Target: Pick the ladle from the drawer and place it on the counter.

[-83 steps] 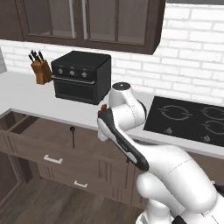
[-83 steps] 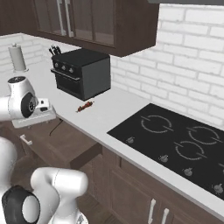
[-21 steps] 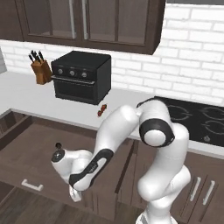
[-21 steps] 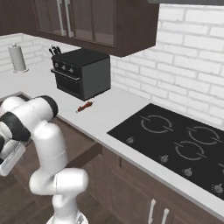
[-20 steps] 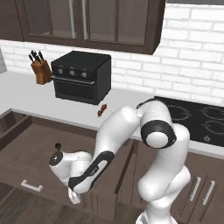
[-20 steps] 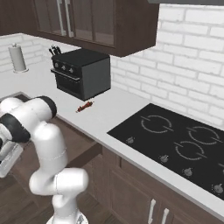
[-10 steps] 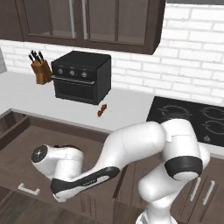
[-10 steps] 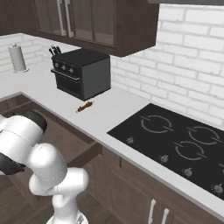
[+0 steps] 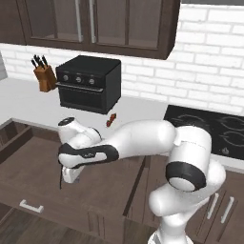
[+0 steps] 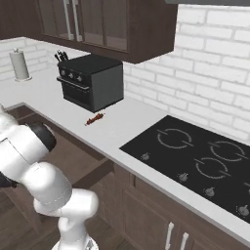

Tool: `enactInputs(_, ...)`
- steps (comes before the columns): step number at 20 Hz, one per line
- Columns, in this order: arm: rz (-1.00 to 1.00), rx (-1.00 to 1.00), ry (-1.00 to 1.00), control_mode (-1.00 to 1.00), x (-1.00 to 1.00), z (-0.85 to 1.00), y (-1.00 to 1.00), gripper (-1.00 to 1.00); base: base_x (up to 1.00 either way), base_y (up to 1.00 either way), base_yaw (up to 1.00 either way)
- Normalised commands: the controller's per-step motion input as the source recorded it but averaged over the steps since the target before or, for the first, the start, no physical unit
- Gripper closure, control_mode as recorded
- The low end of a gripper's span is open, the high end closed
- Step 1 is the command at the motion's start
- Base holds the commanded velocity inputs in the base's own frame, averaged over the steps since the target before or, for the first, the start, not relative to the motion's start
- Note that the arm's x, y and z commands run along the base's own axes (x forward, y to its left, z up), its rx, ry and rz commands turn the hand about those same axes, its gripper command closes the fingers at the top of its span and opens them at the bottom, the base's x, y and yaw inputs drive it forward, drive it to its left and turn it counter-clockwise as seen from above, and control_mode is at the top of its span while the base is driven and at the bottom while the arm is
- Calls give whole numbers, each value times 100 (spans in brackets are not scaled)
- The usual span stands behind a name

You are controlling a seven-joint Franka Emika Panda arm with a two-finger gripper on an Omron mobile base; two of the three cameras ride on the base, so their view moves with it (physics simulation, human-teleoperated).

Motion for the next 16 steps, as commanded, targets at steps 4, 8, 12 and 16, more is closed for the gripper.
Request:
enactInputs(4,-57,-6,13,-100,99,-14,46,-100,0,0,0)
enactInputs(8,-50,-14,2,-100,55,-40,85,-100,0,0,0)
enactInputs(12,-33,-9,-6,-100,37,-47,78,-100,0,0,0)
enactInputs(16,-21,-6,-5,-100,29,-26,47,-100,0,0,0)
